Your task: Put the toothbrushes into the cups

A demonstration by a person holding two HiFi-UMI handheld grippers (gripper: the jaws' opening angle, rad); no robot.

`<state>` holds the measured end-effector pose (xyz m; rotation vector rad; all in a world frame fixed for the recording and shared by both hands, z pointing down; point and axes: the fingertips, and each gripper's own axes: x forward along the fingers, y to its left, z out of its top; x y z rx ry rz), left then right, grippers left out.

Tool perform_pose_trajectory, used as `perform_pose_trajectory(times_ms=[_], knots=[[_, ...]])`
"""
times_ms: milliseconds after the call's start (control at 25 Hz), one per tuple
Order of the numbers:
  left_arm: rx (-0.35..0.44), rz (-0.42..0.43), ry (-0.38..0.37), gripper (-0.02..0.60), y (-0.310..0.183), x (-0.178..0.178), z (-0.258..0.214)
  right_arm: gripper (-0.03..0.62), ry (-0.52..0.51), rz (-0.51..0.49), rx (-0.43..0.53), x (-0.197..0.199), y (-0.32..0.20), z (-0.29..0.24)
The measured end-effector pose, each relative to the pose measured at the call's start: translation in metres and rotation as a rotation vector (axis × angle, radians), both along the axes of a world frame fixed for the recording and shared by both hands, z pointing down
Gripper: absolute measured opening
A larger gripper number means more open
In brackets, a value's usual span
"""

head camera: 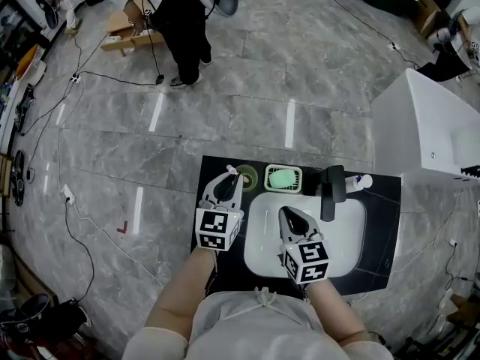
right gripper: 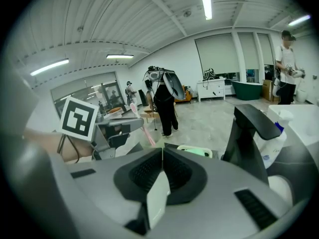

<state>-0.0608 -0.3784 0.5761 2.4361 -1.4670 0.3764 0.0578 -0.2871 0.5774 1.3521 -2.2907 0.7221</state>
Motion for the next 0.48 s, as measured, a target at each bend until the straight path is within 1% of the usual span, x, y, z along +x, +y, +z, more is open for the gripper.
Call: perform_pose_trajectory(times_ms=[160, 320, 480], knots=[[-0.046, 0.000, -0.019, 0.038, -0.001, -0.001, 0.019, 0.028, 0.000, 0.001, -0.022, -0.001, 0.001, 0.005], [-0.088, 0.006, -0.015, 0.038, 0.001, -0.001, 0.032, 0.028, 0.001, 0.008, -0.033, 0.002, 0.003, 0.008], [-0.105, -0.005, -0.011, 0.038, -0.001, -0.005, 0.036, 0.028, -0.033, 0.012, -0.041, -0.001, 0.007, 0.005]])
